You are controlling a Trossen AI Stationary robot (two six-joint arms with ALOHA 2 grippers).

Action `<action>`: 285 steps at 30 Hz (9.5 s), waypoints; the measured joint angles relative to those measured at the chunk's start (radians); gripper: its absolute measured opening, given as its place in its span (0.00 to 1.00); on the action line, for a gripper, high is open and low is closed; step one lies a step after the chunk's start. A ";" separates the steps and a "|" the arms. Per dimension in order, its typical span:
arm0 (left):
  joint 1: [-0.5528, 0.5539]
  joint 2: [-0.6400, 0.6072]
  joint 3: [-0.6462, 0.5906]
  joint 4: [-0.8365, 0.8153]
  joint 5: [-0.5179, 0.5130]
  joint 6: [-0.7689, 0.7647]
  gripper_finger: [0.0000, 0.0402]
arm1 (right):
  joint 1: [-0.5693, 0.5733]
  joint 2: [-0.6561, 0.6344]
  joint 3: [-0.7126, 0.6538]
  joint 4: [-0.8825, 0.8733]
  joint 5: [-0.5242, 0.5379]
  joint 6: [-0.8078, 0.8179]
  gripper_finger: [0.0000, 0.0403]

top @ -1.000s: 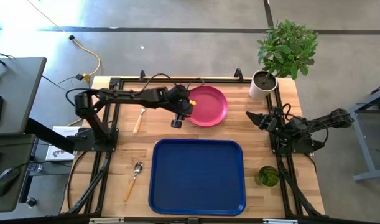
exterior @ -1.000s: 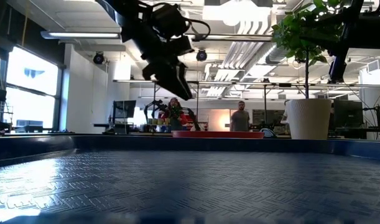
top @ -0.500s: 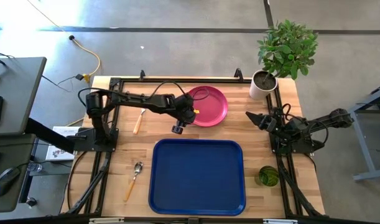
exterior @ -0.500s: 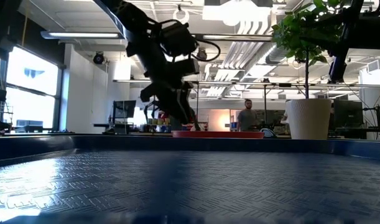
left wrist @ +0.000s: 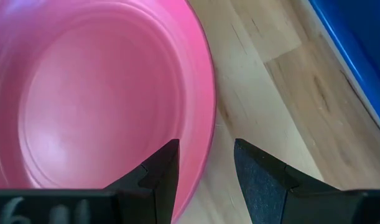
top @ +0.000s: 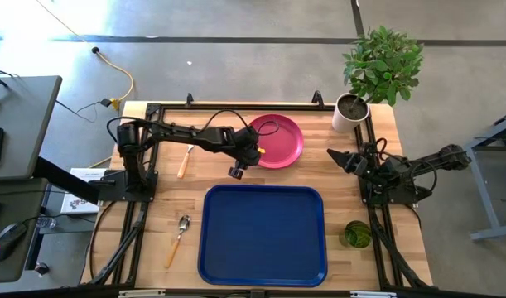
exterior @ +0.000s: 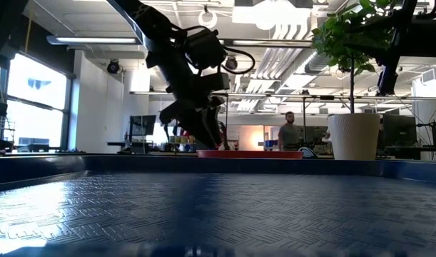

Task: Pick and place plate/cup/fork/spoon on tray
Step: Put the pink plate on the blue tray, then put the green cup on the blue tray to the top right of the pink plate

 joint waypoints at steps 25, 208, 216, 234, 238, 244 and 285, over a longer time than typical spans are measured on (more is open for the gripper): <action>0.007 0.088 -0.001 0.022 -0.076 0.024 0.23 | 0.000 0.001 0.000 -0.005 0.004 0.000 0.22; -0.740 -0.134 0.472 -0.855 -0.311 -0.901 0.25 | 0.001 0.248 0.694 -1.155 -0.387 0.252 0.22; -0.730 -0.198 0.472 -0.905 -0.343 -0.876 0.25 | 0.001 0.493 0.874 -1.393 -0.615 0.260 0.22; -0.687 -0.234 0.472 -0.878 -0.249 -0.804 0.23 | 0.220 0.864 1.134 -1.803 -0.709 0.219 0.22; -0.686 -0.234 0.471 -0.874 -0.248 -0.804 0.23 | 0.301 0.892 1.134 -1.829 -0.710 0.280 0.22; -0.686 -0.234 0.471 -0.874 -0.248 -0.819 0.22 | 0.386 0.920 1.134 -1.897 -0.755 0.368 0.22; -0.686 -0.234 0.471 -0.826 -0.256 -0.866 0.22 | 0.558 1.289 1.134 -1.847 -0.624 -0.106 0.41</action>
